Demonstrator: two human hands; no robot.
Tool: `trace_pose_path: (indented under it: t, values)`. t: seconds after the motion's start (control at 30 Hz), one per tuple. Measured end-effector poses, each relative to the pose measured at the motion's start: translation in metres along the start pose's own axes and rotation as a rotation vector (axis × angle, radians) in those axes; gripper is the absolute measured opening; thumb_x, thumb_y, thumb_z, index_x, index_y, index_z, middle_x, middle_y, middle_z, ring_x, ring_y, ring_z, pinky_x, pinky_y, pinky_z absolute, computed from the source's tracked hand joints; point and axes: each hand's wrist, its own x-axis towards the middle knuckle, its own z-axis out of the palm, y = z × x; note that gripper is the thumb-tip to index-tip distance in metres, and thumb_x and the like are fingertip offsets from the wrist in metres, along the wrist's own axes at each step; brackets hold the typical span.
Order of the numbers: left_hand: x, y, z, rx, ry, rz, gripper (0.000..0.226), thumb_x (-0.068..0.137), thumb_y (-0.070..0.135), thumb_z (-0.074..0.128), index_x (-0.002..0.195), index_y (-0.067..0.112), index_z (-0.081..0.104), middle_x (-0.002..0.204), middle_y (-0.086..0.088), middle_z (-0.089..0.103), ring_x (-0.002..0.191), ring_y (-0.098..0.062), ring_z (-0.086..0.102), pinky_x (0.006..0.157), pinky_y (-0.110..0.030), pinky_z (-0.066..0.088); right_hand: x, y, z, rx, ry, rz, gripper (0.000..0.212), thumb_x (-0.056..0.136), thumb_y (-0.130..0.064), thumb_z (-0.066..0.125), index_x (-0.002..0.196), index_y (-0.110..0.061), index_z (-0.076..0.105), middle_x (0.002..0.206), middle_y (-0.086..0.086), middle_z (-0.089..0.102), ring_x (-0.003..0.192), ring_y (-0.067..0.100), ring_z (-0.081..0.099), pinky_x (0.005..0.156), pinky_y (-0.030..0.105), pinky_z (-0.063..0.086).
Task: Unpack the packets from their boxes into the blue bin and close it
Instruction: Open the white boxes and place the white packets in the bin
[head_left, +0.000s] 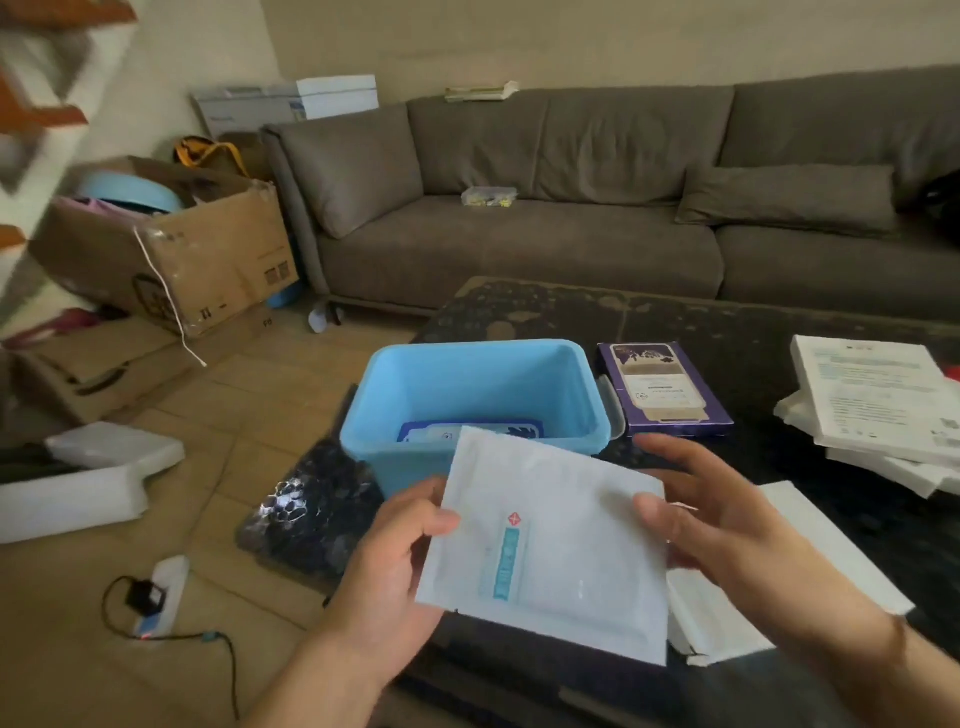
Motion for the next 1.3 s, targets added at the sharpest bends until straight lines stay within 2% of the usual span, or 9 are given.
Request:
trace_pose_path:
  t: [0.1,0.17,0.27,0.43,0.63,0.77,0.97,1.17,1.3]
  values:
    - [0.01,0.035,0.011,0.102,0.058,0.139,0.007,0.075,0.021,0.067,0.076,0.021,0.074,0.09,-0.003,0.074,0.09,-0.021,0.068,0.066,-0.033,0.052,0.024,-0.031,0.005,0.159,-0.135,-0.008,0.039,0.08,-0.013,0.064,0.118,-0.023,0.061,0.103,-0.002,0.075,0.093,0.02,0.073,0.069,0.035,0.062]
    - [0.028,0.055,0.008,0.286,0.27,0.223,0.031,0.091,0.014,0.062,0.062,0.023,0.07,0.073,0.011,0.071,0.09,-0.018,0.064,0.073,-0.037,0.05,0.048,-0.05,0.008,0.097,-0.086,-0.024,0.029,0.083,-0.01,0.064,0.111,-0.019,0.066,0.102,-0.002,0.075,0.092,0.019,0.074,0.068,0.036,0.062]
    - [0.059,0.08,-0.006,0.686,0.509,0.381,0.007,0.088,0.016,0.069,0.083,0.02,0.066,0.079,0.014,0.07,0.084,-0.014,0.066,0.07,-0.034,0.054,0.094,-0.073,0.014,-0.072,-0.017,-0.079,0.021,0.087,-0.011,0.067,0.105,-0.02,0.069,0.103,-0.003,0.074,0.092,0.015,0.072,0.069,0.036,0.062]
    - [0.1,0.086,-0.035,1.12,0.467,0.382,0.027,0.087,0.009,0.07,0.103,0.029,0.058,0.099,0.009,0.067,0.088,-0.004,0.064,0.065,-0.014,0.043,0.156,-0.076,0.035,-0.331,-0.056,0.01,0.021,0.087,-0.009,0.069,0.107,-0.018,0.067,0.105,0.007,0.07,0.091,0.021,0.071,0.063,0.033,0.062]
    - [0.124,0.073,-0.04,1.223,0.419,0.415,0.026,0.088,0.007,0.069,0.107,0.023,0.065,0.102,0.009,0.066,0.093,-0.006,0.064,0.079,-0.015,0.048,0.191,-0.056,0.057,-0.491,-0.139,0.118,0.02,0.087,-0.01,0.07,0.098,-0.025,0.065,0.1,0.005,0.067,0.085,0.02,0.07,0.064,0.033,0.062]
    - [0.129,0.071,-0.041,1.24,0.431,0.469,0.023,0.089,0.01,0.069,0.107,0.024,0.065,0.099,0.009,0.066,0.091,-0.006,0.064,0.082,-0.021,0.053,0.201,-0.045,0.075,-0.599,-0.22,0.2,0.024,0.088,-0.007,0.069,0.108,-0.019,0.062,0.094,0.005,0.064,0.075,0.022,0.07,0.061,0.034,0.062]
    - [0.128,0.065,-0.035,1.282,0.405,0.528,0.021,0.09,0.017,0.068,0.109,0.025,0.066,0.097,0.011,0.068,0.087,-0.006,0.065,0.075,-0.018,0.055,0.21,-0.026,0.092,-1.007,-0.33,0.248,0.034,0.093,-0.022,0.06,0.126,-0.012,0.059,0.116,0.008,0.061,0.098,0.026,0.064,0.083,0.035,0.058]
    - [0.111,0.058,-0.01,1.231,0.448,0.719,0.013,0.089,0.017,0.068,0.101,0.021,0.07,0.09,0.012,0.071,0.079,-0.004,0.064,0.067,-0.004,0.042,0.203,-0.027,0.092,-1.252,-0.352,0.122,0.037,0.096,-0.026,0.049,0.13,-0.012,0.055,0.128,0.008,0.059,0.113,0.027,0.058,0.096,0.036,0.049]
    - [0.09,0.045,0.016,1.148,0.375,0.897,0.007,0.089,0.017,0.067,0.095,0.019,0.07,0.083,0.012,0.069,0.073,-0.006,0.063,0.064,-0.011,0.049,0.164,-0.044,0.06,-0.986,-0.138,-0.187,0.043,0.094,-0.033,0.058,0.135,-0.024,0.054,0.13,-0.002,0.061,0.11,0.014,0.061,0.091,0.026,0.047]
